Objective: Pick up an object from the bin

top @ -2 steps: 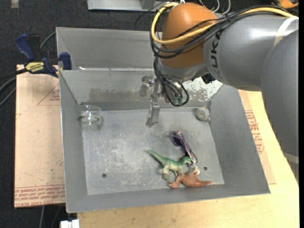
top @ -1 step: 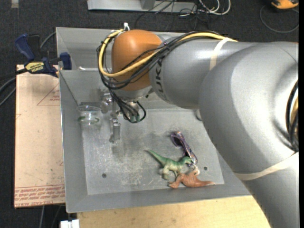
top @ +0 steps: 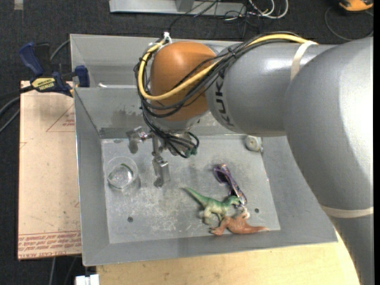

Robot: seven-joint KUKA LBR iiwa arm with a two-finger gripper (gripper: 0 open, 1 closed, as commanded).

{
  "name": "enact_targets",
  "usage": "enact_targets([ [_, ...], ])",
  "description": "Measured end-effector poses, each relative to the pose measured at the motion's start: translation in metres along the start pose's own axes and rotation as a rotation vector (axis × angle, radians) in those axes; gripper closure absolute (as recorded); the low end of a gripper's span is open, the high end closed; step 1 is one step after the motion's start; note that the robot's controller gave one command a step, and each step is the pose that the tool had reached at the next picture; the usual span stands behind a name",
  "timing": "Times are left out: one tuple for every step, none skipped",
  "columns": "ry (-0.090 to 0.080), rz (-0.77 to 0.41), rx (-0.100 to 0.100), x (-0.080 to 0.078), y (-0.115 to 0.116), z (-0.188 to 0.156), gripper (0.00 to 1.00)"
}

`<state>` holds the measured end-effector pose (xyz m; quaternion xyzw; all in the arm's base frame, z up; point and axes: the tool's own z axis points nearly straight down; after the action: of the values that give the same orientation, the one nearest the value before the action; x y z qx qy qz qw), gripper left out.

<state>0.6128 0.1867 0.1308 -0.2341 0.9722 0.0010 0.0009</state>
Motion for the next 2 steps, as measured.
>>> enact_targets([
  [-0.002,0.249,-0.003,-0.063,0.042,0.032,0.00],
  [-0.001,0.136,-0.001,-0.044,0.050,0.061,0.00],
])
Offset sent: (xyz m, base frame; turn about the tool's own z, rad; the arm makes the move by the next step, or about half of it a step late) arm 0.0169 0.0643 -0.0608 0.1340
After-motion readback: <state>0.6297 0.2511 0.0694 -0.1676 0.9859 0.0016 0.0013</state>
